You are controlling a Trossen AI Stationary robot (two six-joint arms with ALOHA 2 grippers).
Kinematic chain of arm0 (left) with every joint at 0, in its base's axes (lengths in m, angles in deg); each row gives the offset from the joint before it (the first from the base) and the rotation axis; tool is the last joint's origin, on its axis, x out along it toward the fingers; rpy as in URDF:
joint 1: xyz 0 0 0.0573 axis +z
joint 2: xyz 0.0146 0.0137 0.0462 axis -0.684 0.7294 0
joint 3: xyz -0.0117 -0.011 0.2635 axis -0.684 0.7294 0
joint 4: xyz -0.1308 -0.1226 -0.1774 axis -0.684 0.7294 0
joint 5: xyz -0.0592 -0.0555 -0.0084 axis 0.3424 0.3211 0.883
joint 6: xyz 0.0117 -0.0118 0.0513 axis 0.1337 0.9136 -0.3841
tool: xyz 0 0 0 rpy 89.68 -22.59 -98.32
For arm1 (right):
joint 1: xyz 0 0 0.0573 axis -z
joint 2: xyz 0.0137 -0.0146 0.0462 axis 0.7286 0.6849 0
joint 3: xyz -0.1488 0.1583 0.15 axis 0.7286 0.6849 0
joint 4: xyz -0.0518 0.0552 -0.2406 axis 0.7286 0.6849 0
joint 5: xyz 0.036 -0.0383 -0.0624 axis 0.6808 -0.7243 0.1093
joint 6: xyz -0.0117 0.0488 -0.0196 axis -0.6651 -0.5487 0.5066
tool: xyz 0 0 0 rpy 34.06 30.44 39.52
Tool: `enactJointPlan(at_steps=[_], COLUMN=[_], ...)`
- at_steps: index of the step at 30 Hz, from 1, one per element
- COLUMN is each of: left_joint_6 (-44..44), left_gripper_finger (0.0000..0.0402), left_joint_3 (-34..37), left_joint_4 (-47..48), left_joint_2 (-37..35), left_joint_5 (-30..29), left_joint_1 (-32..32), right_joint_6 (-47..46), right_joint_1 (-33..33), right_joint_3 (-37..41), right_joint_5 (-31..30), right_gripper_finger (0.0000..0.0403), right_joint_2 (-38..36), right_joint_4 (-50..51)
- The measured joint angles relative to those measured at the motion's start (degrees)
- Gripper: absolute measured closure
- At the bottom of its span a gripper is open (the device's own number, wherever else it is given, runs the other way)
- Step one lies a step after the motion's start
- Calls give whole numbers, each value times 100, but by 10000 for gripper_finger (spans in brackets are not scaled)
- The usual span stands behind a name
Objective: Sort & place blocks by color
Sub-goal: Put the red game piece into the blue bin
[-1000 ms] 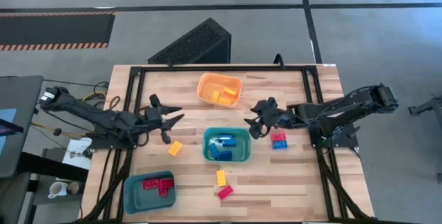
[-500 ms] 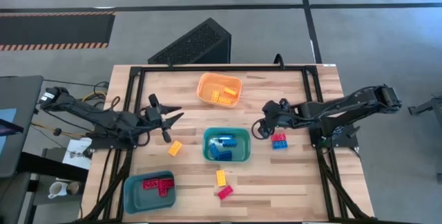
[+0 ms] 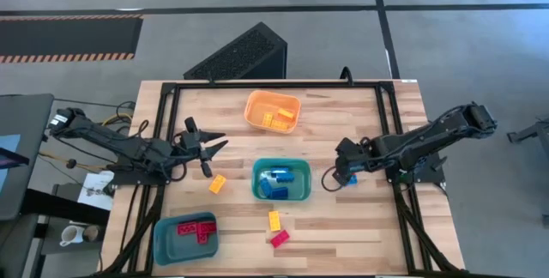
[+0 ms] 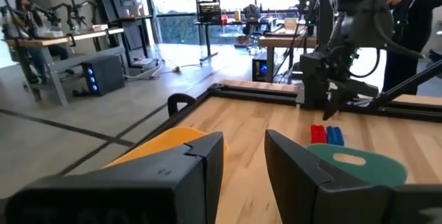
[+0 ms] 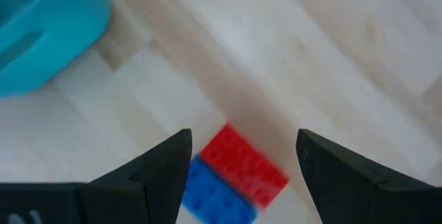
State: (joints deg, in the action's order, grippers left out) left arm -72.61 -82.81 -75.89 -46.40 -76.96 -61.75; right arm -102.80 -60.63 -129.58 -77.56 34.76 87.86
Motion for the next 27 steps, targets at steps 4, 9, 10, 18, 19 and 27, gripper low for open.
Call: enactJointPlan(at_steps=[4, 9, 10, 18, 19, 27], left_joint_6=[55, 162, 223, 258, 258, 269], left_gripper_finger=[308, 308, 308, 308, 308, 308], left_joint_3=[0, 0, 0, 0, 0, 0], left_joint_4=[-2, -4, -4, -7, -7, -7], left_joint_2=[0, 0, 0, 0, 0, 0], left_joint_5=[2, 4, 17, 100, 100, 98], left_joint_1=[0, 0, 0, 0, 0, 0], right_joint_6=[-552, -1307, -1443, -2251, -2328, -2714], right_joint_1=[-346, -726, -815, -1262, -1286, -1439], right_joint_3=[0, 0, 0, 55, 100, 470], right_joint_5=[157, 84, 1, -594, -594, -575], right_gripper_finger=[121, 121, 121, 121, 121, 121], right_joint_2=[0, 0, 0, 39, 41, 42], right_joint_4=[614, 1024, 1000, 888, 806, 309])
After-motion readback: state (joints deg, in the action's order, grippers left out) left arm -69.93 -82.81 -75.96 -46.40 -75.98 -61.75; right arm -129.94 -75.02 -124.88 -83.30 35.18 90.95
